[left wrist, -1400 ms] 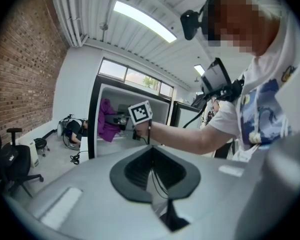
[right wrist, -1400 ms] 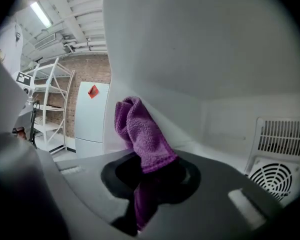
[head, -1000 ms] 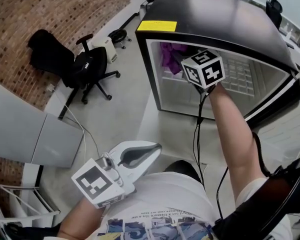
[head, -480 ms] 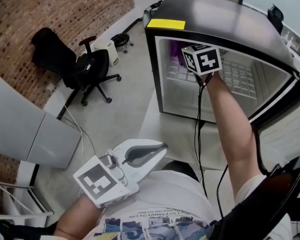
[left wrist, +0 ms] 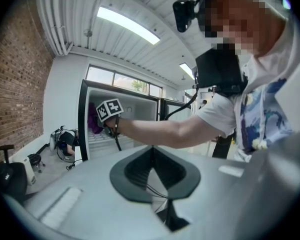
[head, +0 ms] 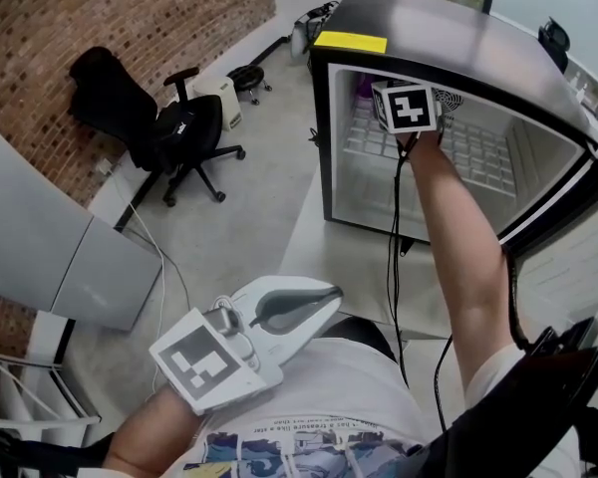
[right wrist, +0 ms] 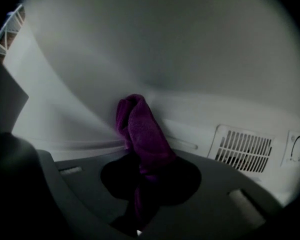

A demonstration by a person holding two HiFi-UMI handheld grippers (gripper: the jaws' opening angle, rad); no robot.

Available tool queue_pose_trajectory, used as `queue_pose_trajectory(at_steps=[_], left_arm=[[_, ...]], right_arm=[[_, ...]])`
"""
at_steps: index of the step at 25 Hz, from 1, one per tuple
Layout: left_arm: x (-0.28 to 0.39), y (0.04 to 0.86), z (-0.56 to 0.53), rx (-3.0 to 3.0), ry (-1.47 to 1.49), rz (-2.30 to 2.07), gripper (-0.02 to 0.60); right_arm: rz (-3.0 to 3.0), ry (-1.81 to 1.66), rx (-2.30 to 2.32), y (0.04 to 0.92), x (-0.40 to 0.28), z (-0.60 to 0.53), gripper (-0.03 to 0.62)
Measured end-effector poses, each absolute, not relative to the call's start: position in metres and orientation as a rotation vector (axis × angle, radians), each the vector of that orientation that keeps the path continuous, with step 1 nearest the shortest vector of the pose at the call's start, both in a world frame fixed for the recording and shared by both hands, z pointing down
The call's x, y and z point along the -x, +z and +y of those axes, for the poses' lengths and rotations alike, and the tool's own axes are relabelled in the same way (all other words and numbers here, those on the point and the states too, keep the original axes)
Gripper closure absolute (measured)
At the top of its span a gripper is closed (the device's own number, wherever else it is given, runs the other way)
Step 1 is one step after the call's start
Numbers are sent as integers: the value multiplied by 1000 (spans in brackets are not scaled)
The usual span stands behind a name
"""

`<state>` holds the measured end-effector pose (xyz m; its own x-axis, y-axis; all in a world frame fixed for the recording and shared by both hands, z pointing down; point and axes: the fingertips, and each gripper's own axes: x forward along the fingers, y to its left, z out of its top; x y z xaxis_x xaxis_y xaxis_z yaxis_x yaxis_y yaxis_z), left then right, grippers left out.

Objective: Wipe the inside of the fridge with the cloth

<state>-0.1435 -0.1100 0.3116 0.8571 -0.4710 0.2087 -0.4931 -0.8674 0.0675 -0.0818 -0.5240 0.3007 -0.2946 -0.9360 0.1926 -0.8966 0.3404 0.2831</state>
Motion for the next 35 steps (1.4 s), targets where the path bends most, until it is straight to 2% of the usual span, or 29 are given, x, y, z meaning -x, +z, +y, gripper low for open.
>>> queue_pose_trajectory(at_steps=[13,23,35], left_arm=[[155,307,-100,-2902,241,-765,575],[156,309,-93,-2905,220,-716,575],[136,312,-87,-2917,180,-596,575]], right_arm=[[-2400,-77,-1605,300,98,-524,540],[-2225,6,-1850,298,28,-520,540],[-2128,-23,-1933,294,-31,-495,542]])
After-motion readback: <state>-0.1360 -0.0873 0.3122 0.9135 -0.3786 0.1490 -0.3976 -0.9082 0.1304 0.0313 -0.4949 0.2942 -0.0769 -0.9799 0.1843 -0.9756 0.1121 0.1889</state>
